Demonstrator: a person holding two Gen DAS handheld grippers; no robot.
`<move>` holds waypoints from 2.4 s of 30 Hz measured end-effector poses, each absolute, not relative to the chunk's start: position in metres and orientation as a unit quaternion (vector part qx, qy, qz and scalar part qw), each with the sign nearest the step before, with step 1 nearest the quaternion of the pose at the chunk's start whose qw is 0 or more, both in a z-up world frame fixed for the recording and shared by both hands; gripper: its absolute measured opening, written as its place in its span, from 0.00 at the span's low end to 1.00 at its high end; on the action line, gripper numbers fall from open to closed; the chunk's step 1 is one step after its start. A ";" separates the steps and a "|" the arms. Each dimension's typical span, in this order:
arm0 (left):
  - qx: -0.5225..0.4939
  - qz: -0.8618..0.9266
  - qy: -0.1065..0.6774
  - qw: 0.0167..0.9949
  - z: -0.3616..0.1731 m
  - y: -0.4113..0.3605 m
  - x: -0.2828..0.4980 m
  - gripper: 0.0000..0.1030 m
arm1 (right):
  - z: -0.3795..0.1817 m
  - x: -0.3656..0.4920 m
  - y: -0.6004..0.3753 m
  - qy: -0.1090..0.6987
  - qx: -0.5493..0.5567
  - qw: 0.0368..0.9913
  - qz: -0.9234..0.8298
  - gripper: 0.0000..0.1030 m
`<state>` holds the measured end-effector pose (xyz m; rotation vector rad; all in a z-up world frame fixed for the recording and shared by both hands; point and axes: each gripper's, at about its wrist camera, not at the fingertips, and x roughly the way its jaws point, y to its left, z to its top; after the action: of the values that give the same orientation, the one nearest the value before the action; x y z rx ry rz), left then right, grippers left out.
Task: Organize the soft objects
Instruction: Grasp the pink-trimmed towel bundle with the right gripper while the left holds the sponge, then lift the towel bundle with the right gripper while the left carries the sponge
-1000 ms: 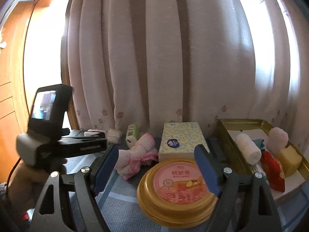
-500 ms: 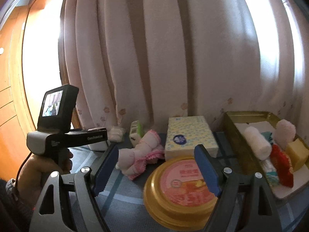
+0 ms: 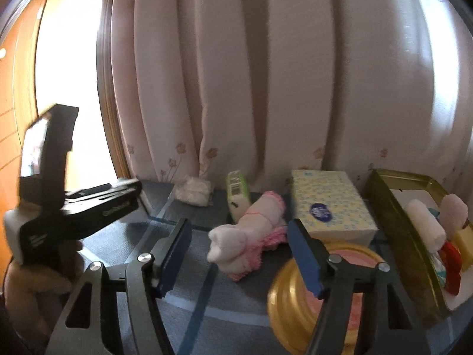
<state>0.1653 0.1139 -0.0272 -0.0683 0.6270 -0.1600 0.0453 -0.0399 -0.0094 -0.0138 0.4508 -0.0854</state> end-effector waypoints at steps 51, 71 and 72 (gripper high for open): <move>-0.017 -0.052 0.243 0.969 -0.017 0.111 0.141 0.51 | -0.013 0.043 -0.026 0.168 -0.061 0.984 -0.016 0.19; -0.073 -0.141 0.207 0.965 -0.005 0.114 0.125 0.51 | -0.008 0.000 -0.037 0.118 -0.041 0.992 0.032 0.19; -0.086 -0.161 0.202 0.962 -0.004 0.116 0.123 0.51 | -0.007 -0.002 -0.038 0.113 -0.045 0.992 0.025 0.19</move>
<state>0.1233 0.1157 -0.0037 -0.1744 0.4099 -0.3259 -0.0019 -0.0381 -0.0072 -0.0905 0.2258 0.0497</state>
